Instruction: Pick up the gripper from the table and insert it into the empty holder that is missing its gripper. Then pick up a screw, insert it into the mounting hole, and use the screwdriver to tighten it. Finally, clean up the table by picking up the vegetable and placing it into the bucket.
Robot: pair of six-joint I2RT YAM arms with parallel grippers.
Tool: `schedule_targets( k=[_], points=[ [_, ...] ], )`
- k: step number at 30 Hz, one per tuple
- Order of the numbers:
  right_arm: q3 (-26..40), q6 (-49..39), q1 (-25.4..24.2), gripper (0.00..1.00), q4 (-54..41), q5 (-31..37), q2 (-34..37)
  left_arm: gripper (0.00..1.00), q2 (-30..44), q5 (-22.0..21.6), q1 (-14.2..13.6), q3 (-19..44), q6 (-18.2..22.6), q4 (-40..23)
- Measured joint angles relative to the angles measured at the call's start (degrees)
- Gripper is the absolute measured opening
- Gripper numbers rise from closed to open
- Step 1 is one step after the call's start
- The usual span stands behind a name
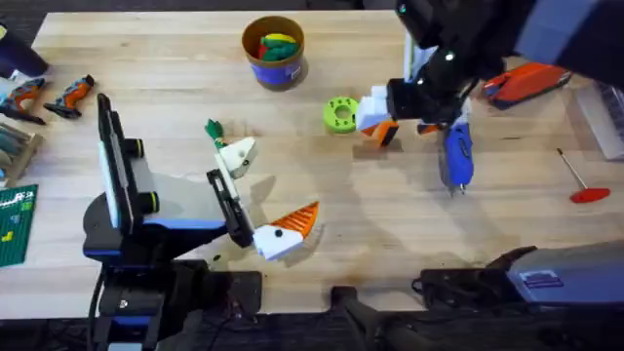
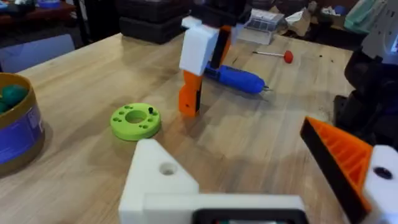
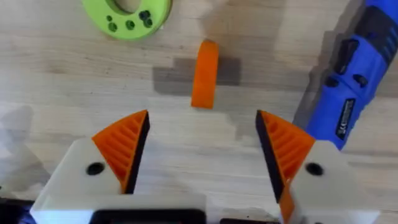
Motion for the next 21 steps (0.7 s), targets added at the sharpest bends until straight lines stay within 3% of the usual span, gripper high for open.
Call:
schedule_targets(
  k=[11, 13, 21],
  points=[
    [0.0, -0.4, 0.0, 0.898, 3.7, 0.1, 7.5, 0.986, 0.0, 0.0, 0.0, 0.0, 0.0, 0.0],
    [0.0, -0.4, 0.0, 0.856, 4.6, 0.1, 7.9, 0.986, 0.0, 0.0, 0.0, 0.0, 0.0, 0.0],
    [0.0, -0.4, -0.2, 0.855, 4.6, 0.1, 7.8, 0.985, 0.0, 0.0, 0.0, 0.0, 0.0, 0.0]
  ],
)
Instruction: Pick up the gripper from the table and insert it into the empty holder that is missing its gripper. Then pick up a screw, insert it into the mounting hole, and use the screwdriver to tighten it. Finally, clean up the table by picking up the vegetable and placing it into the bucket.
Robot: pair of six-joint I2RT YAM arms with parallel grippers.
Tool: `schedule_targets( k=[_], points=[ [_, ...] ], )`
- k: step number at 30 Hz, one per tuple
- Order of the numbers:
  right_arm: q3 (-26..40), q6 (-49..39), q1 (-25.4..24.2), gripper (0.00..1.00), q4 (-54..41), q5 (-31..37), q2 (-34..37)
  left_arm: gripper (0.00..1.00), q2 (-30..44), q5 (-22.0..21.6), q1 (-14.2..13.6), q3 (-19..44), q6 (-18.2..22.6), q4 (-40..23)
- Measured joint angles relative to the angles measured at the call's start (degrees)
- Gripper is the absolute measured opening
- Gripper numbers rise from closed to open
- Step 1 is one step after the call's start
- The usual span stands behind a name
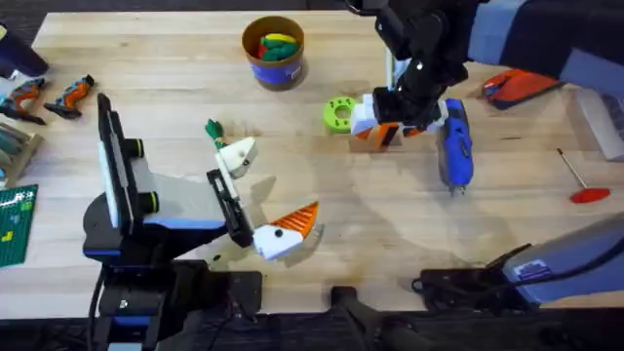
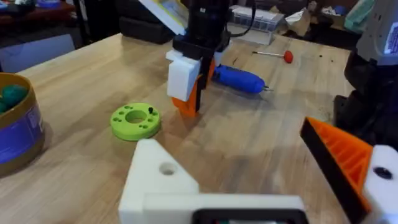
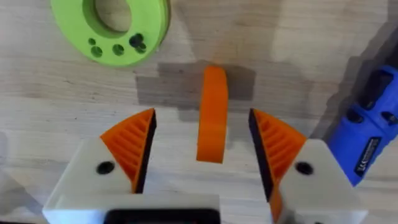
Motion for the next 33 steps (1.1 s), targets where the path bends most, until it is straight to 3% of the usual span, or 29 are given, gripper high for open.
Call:
schedule_targets(
  k=[6, 11, 13, 15, 16, 17, 28, 33],
  points=[
    [1.5, 0.0, -1.2, 0.826, -1.7, 0.0, 0.0, 0.986, 0.0, 0.0, 0.0, 0.0, 0.0, 0.0],
    [2.1, 0.0, -1.5, 0.710, -2.1, 0.0, 0.0, 0.985, 0.0, 0.0, 0.0, 0.0, 0.0, 0.0],
    [2.1, 0.0, -1.5, 0.392, -2.6, 0.0, 0.0, 0.985, 0.0, 0.0, 0.0, 0.0, 0.0, 0.0],
    [2.1, 0.0, -1.5, 0.227, -2.6, 0.0, 0.0, 0.985, 0.0, 0.0, 0.0, 0.0, 0.0, 0.0],
    [2.1, -0.2, -1.5, 0.090, -2.5, 0.0, 0.0, 0.985, 0.0, 0.0, 0.0, 0.0, 0.0, 0.0],
    [2.1, 0.0, -1.5, 0.032, -2.5, 0.0, 0.0, 0.986, 0.0, 0.0, 0.0, 0.0, 0.0, 0.0],
    [2.4, 0.0, -1.5, 0.017, -3.7, 0.0, 0.0, 0.985, 0.0, 0.0, 0.0, 0.0, 0.0, 0.0],
    [5.6, -0.1, -1.5, 0.017, -7.5, 0.0, -0.1, 0.985, 0.0, 0.0, 0.0, 0.0, 0.0, 0.0]
  ],
)
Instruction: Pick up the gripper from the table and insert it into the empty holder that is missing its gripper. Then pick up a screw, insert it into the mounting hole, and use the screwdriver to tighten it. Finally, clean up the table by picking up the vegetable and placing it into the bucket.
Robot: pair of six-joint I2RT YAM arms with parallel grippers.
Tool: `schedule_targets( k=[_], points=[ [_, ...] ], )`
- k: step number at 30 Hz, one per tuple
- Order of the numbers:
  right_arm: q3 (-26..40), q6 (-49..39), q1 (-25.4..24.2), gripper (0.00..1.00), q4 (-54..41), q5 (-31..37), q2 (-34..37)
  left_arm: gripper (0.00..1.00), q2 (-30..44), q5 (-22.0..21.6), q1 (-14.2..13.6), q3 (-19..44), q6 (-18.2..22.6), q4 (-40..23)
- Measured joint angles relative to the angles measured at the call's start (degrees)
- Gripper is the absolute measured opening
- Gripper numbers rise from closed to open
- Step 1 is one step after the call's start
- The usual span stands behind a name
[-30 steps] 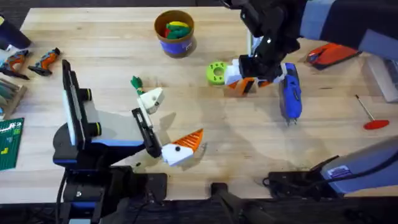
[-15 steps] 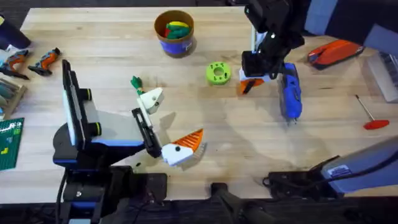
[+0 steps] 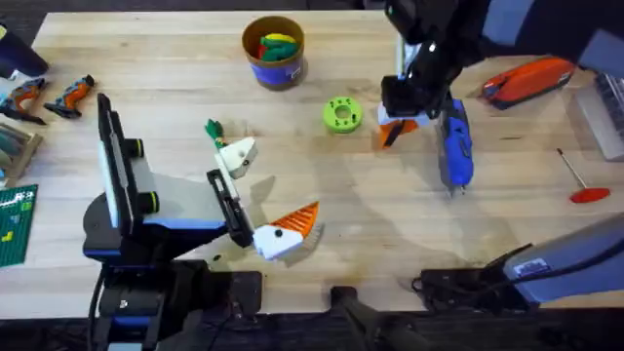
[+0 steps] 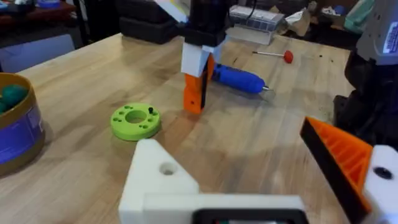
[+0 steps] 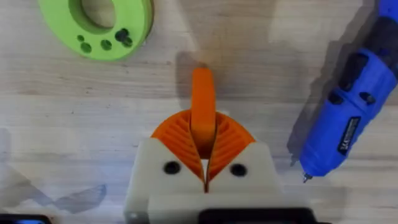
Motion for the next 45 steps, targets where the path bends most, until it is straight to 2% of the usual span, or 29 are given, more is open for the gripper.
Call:
schedule_targets(
  k=[5, 10, 20, 25, 27, 28, 36, 41, 45],
  points=[
    [6.2, -0.6, 0.0, 0.017, -4.1, 0.0, -2.1, 0.985, 0.0, 0.0, 0.0, 0.0, 0.0, 0.0],
    [11.1, -0.8, 0.1, 0.017, -6.3, 0.0, -7.0, 0.985, 0.0, 0.0, 0.0, 0.0, 0.0, 0.0],
    [11.5, -2.0, 1.9, 0.016, -4.9, 0.0, -13.6, 0.985, 0.0, 0.0, 0.0, 0.0, 0.0, 0.0],
    [10.5, -3.0, 2.3, 0.016, 1.5, -2.6, -16.4, 0.985, 0.0, 0.0, 0.0, 0.0, 0.0, 0.0],
    [7.8, -3.6, 2.1, 0.016, 7.0, -4.5, -18.9, 0.986, 0.0, 0.0, 0.0, 0.0, 0.0, 0.0],
    [1.5, -3.8, 1.5, 0.016, 14.4, -7.5, -23.8, 0.985, 0.0, 0.0, 0.0, 0.0, 0.0, 0.0],
    [-17.5, -2.3, -0.3, 0.016, 34.0, -17.7, -34.1, 0.985, 0.0, 0.0, 0.0, 0.0, 0.0, 0.0],
    [-28.7, 2.0, -2.7, 0.015, 46.0, -24.8, -35.7, 0.985, 0.0, 0.0, 0.0, 0.0, 0.0, 0.0],
    [-35.1, 5.0, -3.6, 0.015, 48.4, -29.9, -35.7, 0.985, 0.0, 0.0, 0.0, 0.0, 0.0, 0.0]
  ],
)
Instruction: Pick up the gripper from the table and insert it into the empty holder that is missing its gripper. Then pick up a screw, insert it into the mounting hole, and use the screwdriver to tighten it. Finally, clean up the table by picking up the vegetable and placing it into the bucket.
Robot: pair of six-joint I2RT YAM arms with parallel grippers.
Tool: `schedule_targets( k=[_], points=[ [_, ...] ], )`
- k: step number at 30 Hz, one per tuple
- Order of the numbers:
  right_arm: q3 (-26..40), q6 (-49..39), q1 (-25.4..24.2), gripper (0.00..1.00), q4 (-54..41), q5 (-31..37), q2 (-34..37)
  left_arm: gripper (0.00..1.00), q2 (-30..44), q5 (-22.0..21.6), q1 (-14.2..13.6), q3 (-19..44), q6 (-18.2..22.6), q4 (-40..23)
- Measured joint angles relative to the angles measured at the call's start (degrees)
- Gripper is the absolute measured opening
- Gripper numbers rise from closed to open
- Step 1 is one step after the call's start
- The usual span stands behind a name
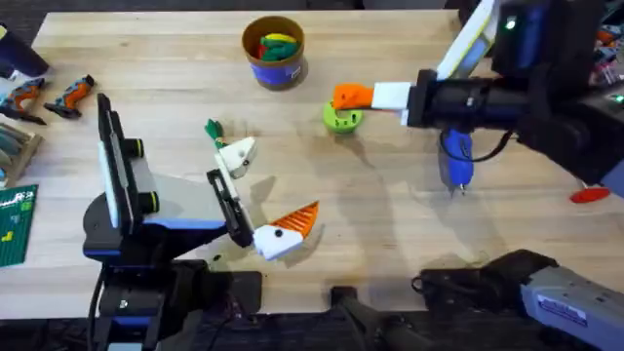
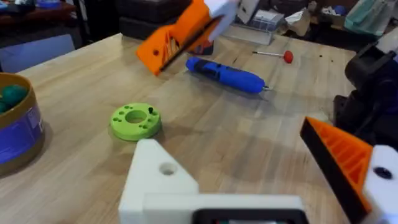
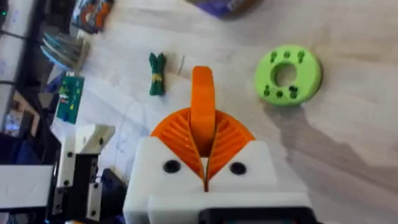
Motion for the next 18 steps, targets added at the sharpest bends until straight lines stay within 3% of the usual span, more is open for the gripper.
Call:
schedule_targets(
  k=[15, 18],
  points=[
    [-3.0, 0.8, 0.1, 0.015, 0.6, -2.4, 3.4, 0.986, 0.0, 0.0, 0.0, 0.0, 0.0, 0.0],
    [-3.7, 1.0, 0.5, 0.015, 4.2, -5.0, 4.8, 0.986, 0.0, 0.0, 0.0, 0.0, 0.0, 0.0]
  ],
)
